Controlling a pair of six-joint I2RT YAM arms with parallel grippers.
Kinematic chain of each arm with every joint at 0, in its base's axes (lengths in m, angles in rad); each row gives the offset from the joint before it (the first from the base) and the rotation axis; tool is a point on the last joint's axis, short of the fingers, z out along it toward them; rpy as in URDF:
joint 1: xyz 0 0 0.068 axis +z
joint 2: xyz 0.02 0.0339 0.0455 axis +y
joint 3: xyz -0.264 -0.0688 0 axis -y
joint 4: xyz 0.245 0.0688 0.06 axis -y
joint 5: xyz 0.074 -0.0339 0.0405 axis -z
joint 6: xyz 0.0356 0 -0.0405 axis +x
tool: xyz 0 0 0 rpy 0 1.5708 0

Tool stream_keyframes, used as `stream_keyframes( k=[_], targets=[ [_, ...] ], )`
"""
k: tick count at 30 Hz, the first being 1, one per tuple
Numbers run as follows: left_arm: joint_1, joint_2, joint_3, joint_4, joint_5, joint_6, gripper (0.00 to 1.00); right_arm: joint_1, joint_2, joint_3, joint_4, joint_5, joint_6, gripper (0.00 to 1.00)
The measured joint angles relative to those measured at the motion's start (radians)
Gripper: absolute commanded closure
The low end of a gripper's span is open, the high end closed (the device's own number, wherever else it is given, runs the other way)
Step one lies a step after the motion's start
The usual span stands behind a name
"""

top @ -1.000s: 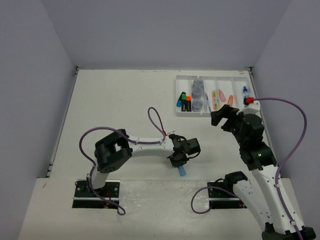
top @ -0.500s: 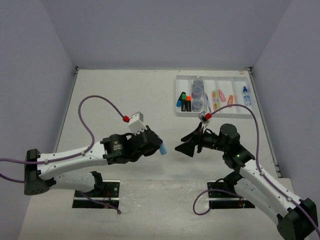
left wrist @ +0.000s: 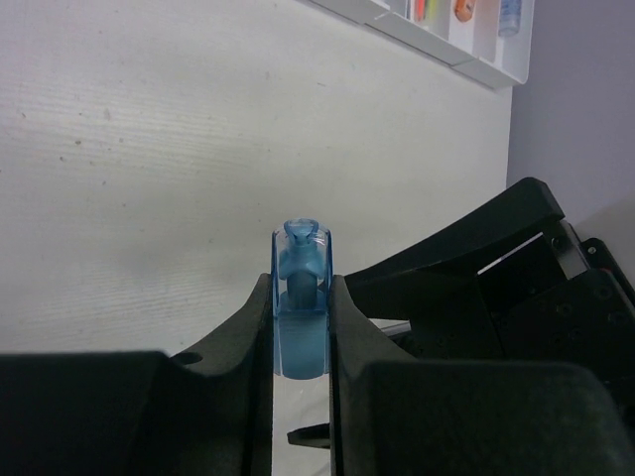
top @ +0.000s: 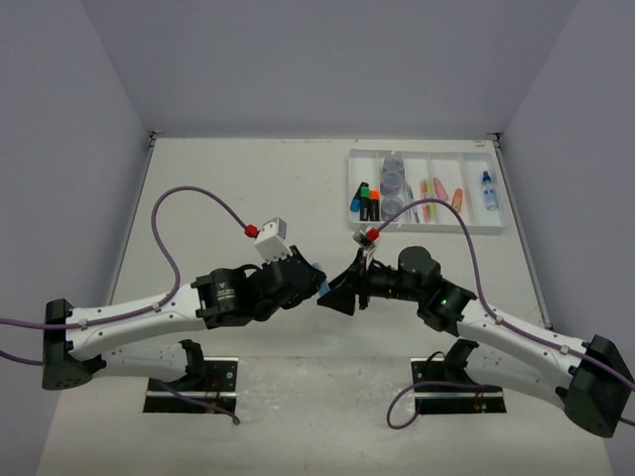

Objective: Sort the stationery into containers
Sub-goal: Place the stationery in the storage box.

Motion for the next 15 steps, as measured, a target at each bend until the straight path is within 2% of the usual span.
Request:
stream_keyframes(
  k=[1, 2, 3, 4, 5, 7, 10, 11, 13, 14, 15],
  targets=[
    [0.0, 0.0, 0.0, 0.005, 0.002, 0.006, 1.0, 0.007, 0.0, 0.007, 0.0, 0.024, -0.001, 0.55],
    [0.0, 0.0, 0.0, 0.01, 0.006, 0.01, 1.0, 0.01, 0.0, 0.013, -0.001, 0.046, -0.002, 0.67],
    [0.0, 0.0, 0.0, 0.015, 0.009, 0.016, 1.0, 0.011, 0.0, 0.02, -0.001, 0.065, -0.003, 0.68],
    [0.0, 0.0, 0.0, 0.025, 0.012, 0.024, 1.0, 0.011, 0.003, 0.029, -0.003, 0.085, -0.006, 0.89],
    [0.0, -0.001, 0.0, 0.036, 0.013, 0.031, 1.0, 0.01, 0.008, 0.038, -0.011, 0.098, -0.009, 0.96],
    [0.001, -0.005, -0.003, 0.047, 0.006, 0.048, 0.99, 0.004, 0.028, 0.053, -0.027, 0.13, -0.013, 1.0],
    [0.006, -0.014, -0.019, 0.057, -0.013, 0.055, 0.88, 0.005, 0.058, 0.069, -0.03, 0.141, -0.014, 1.0],
    [0.006, -0.017, -0.022, 0.058, -0.02, 0.057, 0.79, 0.007, 0.064, 0.071, -0.027, 0.143, -0.015, 1.0],
    [0.006, -0.023, -0.026, 0.059, -0.03, 0.063, 0.27, 0.009, 0.066, 0.071, -0.02, 0.146, -0.015, 1.0],
    [0.006, -0.026, -0.027, 0.06, -0.034, 0.066, 0.06, 0.009, 0.067, 0.071, -0.017, 0.146, -0.015, 1.0],
    [0.005, -0.028, -0.028, 0.061, -0.04, 0.073, 0.0, 0.01, 0.067, 0.071, -0.015, 0.153, -0.018, 1.0]
  ],
)
